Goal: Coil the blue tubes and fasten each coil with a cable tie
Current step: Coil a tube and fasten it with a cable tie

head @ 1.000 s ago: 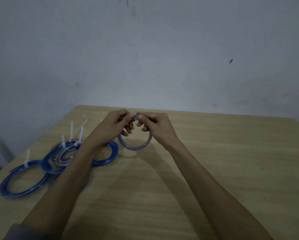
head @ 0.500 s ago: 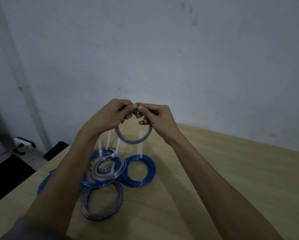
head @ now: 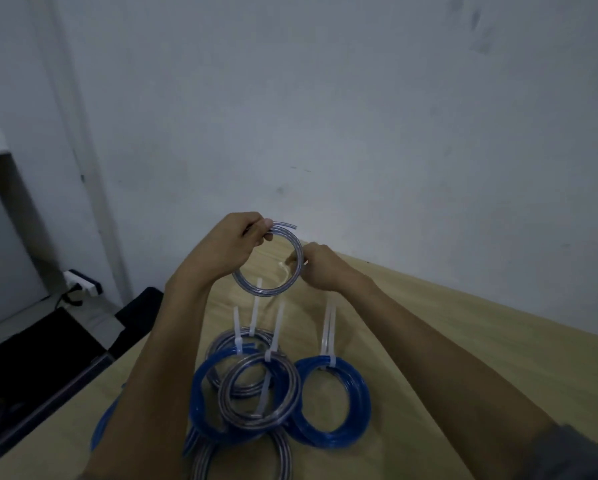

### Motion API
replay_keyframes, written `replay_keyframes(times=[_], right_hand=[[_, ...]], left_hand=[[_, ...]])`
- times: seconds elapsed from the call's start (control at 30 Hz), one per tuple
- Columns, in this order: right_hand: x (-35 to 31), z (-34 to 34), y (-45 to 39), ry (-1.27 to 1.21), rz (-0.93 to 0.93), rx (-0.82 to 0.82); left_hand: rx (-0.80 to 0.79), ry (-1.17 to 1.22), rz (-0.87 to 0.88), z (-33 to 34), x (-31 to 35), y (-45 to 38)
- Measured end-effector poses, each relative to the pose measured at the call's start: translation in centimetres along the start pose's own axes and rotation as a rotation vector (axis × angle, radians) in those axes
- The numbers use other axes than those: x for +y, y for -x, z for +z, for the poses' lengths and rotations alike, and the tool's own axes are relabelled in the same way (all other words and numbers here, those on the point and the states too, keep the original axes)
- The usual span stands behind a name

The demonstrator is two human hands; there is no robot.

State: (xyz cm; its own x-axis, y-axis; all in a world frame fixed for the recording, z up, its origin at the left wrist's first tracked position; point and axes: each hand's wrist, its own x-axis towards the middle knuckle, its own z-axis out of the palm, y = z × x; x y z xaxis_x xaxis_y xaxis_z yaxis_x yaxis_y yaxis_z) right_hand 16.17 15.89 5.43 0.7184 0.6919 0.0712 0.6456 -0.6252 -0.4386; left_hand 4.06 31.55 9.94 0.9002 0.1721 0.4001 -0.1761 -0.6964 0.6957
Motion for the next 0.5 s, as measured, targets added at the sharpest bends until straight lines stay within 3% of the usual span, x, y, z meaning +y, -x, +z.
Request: replay_keyframes(times=[0.1,0.2,0.4,0.5], right_hand=[[-0.5,1.5,-1.7,0.239,-0.017,-0.159],[-0.2,2.8,-3.1,0.413,-0.082,-0.16],[-0.2,1.3,-1.5,0.512,-0.19,-0.009],[1.1,-2.3,0.9,0.335,-0.158,0.165]], left_hand=[[0.007,-0.014,-0.012,-0.1,-0.5,-0.1],[0.02,0.027,-0.027,-0.4,-0.9,0.1],[0.087,0.092,-0.034,-0.1,-0.6,-0.2],[0.14,0.112,-0.008,0.8,0.2,-0.3]])
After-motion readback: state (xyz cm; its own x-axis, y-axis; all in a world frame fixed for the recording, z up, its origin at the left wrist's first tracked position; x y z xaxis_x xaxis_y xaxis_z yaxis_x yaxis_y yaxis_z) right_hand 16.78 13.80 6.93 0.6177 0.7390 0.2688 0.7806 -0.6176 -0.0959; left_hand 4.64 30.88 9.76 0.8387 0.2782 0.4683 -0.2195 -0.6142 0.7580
